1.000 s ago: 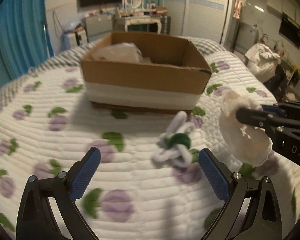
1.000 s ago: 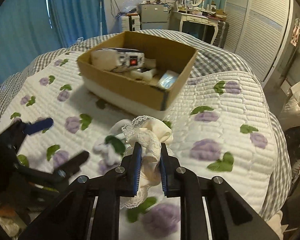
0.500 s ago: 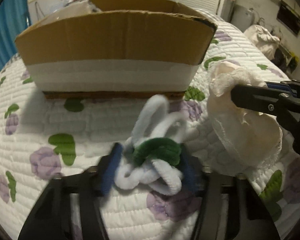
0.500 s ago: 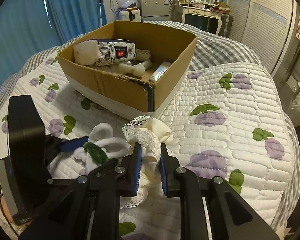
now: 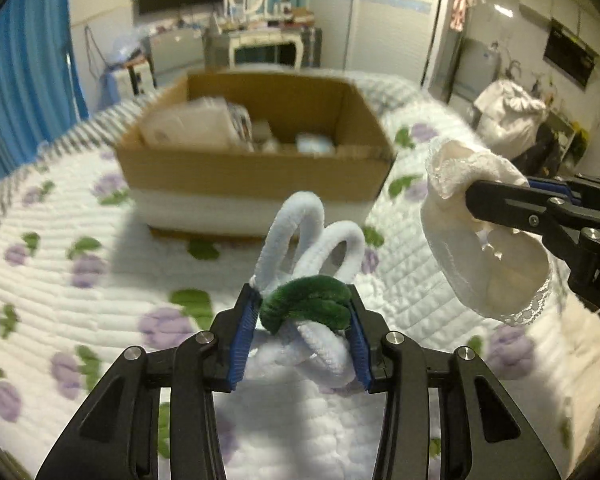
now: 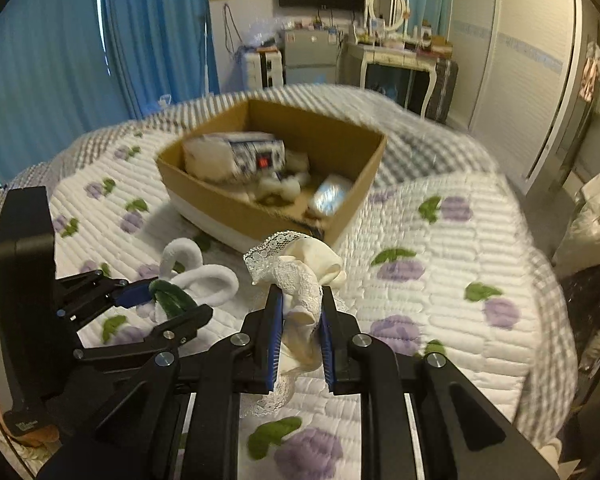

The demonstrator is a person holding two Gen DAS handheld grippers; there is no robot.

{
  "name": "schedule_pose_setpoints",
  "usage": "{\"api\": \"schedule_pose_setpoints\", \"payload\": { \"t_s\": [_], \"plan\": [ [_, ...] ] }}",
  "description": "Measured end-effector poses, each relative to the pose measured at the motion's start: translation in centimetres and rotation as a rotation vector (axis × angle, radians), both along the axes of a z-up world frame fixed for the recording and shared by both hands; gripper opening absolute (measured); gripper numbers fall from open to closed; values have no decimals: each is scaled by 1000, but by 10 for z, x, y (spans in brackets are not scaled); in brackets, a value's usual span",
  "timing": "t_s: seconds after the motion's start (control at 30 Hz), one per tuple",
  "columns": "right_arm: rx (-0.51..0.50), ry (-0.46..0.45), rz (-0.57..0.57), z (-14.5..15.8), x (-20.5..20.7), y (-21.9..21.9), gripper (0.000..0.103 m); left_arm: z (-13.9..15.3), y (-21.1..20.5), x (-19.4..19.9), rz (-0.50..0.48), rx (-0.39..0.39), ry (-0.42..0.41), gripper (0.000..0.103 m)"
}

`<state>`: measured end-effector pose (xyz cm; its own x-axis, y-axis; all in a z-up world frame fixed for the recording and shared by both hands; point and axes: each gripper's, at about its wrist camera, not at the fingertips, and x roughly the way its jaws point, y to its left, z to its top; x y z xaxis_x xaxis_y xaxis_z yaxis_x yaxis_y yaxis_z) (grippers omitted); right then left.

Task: Organize soft objects
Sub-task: 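Carry the bunny and cloth into the box and open both grippers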

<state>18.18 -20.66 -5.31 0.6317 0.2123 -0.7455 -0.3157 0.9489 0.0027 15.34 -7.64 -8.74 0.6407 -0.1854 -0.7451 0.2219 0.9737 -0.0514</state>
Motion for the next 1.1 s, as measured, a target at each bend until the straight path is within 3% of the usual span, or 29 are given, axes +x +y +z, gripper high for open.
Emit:
{"api": "schedule_pose_setpoints", "payload": {
  "t_s": [0.37,0.63,0.87,1.1],
  "plan": [
    [41,-189,9,99,-51,15,16,104,18,-33,9,19,-223,41],
    [142,-277,-6,140,-28,15,16,145,33,-3,11,53,-321,41],
    [186,-274,-17,136,44,24,16,140,35,70,11,62,-297,41],
    [161,-184,-58,83,138,27,16,80,16,156,-25,80,-193,41]
  ]
}}
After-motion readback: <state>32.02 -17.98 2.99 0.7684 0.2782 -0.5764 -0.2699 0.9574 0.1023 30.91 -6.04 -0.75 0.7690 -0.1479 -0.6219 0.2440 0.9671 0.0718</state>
